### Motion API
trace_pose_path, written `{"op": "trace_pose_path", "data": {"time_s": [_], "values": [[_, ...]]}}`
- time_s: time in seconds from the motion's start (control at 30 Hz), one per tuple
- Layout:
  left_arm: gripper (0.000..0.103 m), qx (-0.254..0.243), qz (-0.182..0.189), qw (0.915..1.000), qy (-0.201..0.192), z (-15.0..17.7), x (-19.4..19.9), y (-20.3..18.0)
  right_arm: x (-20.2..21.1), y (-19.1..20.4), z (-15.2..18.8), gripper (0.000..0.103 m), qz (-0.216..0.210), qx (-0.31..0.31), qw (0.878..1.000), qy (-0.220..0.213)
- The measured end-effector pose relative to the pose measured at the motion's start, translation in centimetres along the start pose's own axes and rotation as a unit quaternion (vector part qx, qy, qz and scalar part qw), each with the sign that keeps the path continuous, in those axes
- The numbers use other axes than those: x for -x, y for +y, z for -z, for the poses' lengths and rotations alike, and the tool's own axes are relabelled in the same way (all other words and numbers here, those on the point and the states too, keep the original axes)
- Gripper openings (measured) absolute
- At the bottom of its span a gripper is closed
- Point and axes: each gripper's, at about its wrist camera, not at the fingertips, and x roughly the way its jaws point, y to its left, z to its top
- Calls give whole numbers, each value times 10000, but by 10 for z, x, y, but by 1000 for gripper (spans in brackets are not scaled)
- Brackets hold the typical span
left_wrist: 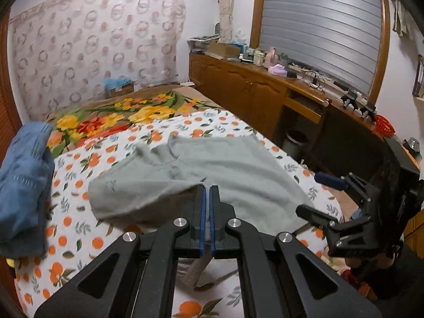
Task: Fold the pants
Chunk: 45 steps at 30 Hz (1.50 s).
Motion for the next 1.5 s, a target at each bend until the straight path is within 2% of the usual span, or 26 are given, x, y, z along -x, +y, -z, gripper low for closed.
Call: {"op": "trace_pose_path", "data": {"time_s": [0.2,0.27,0.37,0.43,0.47,0.53,0.57,0.67,0.83,1.13,1.37,1.5], "values": [[4,140,85,9998,74,0,-12,3,-1,0,3,84,-28,-45,10000,25],[4,177,-32,9998,122,3,-16,6,-3,0,1,84,-61,-52,10000,57],[24,120,-270,9995,80,7,-16,10,-6,2,-1,84,-140,-32,9999,83],[49,126,-458,9989,-4,10,-12,16,-8,5,-4,84,-217,2,9997,78],[53,148,-491,9987,-37,11,-11,20,-9,5,-4,83,-246,14,9997,73],[74,213,-560,9982,-53,15,-9,29,-11,10,-6,81,-338,76,9994,76],[78,255,-612,9978,-67,18,-8,34,-12,10,-8,80,-366,92,9993,78],[79,386,-793,9961,-89,28,-6,50,-20,12,-8,75,-525,154,9984,136],[79,583,-985,9934,-45,46,-5,67,-41,23,-4,56,-841,255,9952,437],[79,777,-983,9918,239,82,-13,79,-62,38,1,49,-1195,479,9873,926],[79,860,-976,9905,448,100,-21,84,-74,48,4,40,-1208,655,9840,1133],[79,908,-965,9899,501,105,-23,85,-76,53,2,20,-1273,691,9832,1107]]}}
